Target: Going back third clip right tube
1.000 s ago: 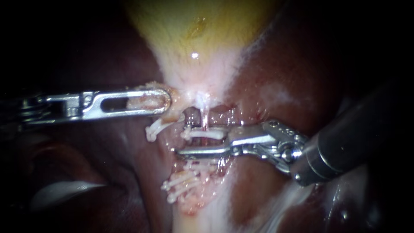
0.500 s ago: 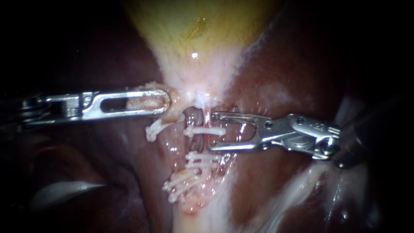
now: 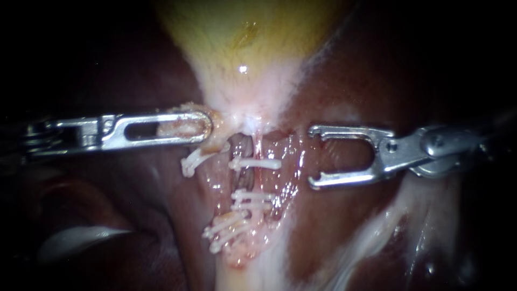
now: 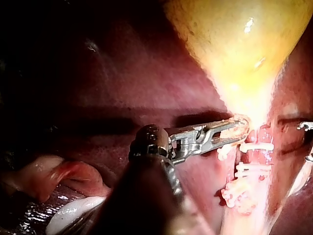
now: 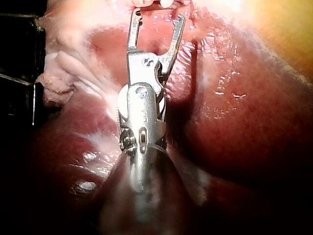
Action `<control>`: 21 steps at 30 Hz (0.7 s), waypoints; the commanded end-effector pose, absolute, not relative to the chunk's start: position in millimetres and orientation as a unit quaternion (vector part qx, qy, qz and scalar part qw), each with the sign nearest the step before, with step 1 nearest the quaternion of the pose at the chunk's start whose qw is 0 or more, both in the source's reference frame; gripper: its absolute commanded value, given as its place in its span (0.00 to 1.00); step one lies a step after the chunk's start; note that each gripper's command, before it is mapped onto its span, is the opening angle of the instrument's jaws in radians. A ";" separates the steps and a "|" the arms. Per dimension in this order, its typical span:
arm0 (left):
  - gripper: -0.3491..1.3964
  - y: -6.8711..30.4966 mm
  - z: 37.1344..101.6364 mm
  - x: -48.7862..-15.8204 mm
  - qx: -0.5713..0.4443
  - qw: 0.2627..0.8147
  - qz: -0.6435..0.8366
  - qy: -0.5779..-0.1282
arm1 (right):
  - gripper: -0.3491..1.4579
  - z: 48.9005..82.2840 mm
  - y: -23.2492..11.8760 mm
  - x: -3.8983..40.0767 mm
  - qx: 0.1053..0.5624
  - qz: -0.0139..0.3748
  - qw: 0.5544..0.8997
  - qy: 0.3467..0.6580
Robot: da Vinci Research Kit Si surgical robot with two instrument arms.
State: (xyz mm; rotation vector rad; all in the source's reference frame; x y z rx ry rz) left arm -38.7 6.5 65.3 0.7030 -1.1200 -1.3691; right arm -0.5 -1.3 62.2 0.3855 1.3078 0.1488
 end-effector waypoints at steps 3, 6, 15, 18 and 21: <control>0.00 6.7 65.5 -38.8 0.301 0.580 -0.586 -0.479 | 0.47 62.2 -1.4 -0.5 0.178 0.067 0.774 0.604; 0.00 6.9 66.0 -39.0 0.299 0.580 -0.587 -0.479 | 0.47 62.1 -1.5 -0.5 0.178 0.067 0.774 0.604; 0.00 7.5 68.1 -40.1 0.294 0.580 -0.588 -0.480 | 0.47 61.7 -1.9 -0.5 0.180 0.064 0.772 0.606; 0.00 7.4 69.0 -40.9 0.292 0.582 -0.589 -0.479 | 0.47 61.7 -1.9 -0.4 0.180 0.064 0.772 0.606; 0.00 7.2 70.0 -41.9 0.288 0.586 -0.590 -0.475 | 0.47 61.7 -1.9 -0.4 0.180 0.064 0.772 0.606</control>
